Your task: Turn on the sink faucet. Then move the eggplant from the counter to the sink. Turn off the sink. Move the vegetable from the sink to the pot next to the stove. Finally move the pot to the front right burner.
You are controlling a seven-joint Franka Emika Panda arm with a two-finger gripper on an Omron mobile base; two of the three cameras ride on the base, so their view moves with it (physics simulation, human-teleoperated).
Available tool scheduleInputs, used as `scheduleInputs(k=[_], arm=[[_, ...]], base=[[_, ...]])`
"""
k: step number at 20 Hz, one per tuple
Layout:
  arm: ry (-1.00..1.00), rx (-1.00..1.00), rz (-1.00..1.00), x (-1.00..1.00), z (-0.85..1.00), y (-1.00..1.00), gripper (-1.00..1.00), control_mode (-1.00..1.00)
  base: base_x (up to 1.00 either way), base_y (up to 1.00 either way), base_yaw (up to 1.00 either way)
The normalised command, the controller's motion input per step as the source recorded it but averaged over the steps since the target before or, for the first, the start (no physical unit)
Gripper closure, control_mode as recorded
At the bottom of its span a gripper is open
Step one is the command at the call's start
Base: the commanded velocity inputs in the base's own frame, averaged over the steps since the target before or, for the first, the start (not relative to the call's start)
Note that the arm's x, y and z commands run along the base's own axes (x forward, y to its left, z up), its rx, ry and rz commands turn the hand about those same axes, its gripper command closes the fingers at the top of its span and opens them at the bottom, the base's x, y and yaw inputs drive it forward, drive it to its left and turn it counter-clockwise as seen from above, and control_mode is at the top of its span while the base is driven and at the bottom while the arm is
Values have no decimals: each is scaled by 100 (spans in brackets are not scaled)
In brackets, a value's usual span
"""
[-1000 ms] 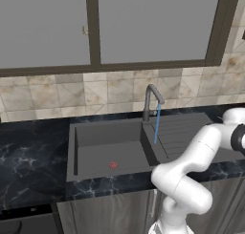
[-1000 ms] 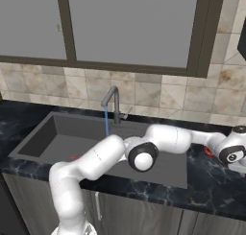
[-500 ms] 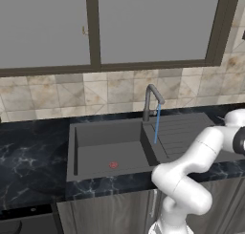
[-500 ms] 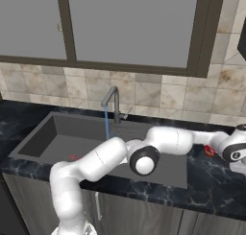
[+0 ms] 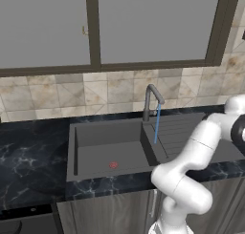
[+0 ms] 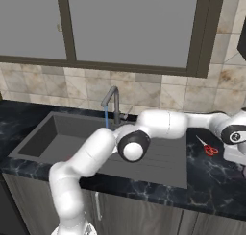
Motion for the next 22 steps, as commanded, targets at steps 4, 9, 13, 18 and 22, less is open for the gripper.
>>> scheduleInputs(k=[4,9,13,18,22], arm=[[0,-12,0,-54,0,100,100,-100],[-3,-14,0,-59,-3,100,100,-100],[-1,-6,0,-63,13,100,100,-100],[0,-5,0,-46,21,100,100,-100],[0,-4,0,-17,30,100,100,-100]], base=[[0,0,0],[0,0,0],[0,0,0],[0,0,0],[0,0,0]])
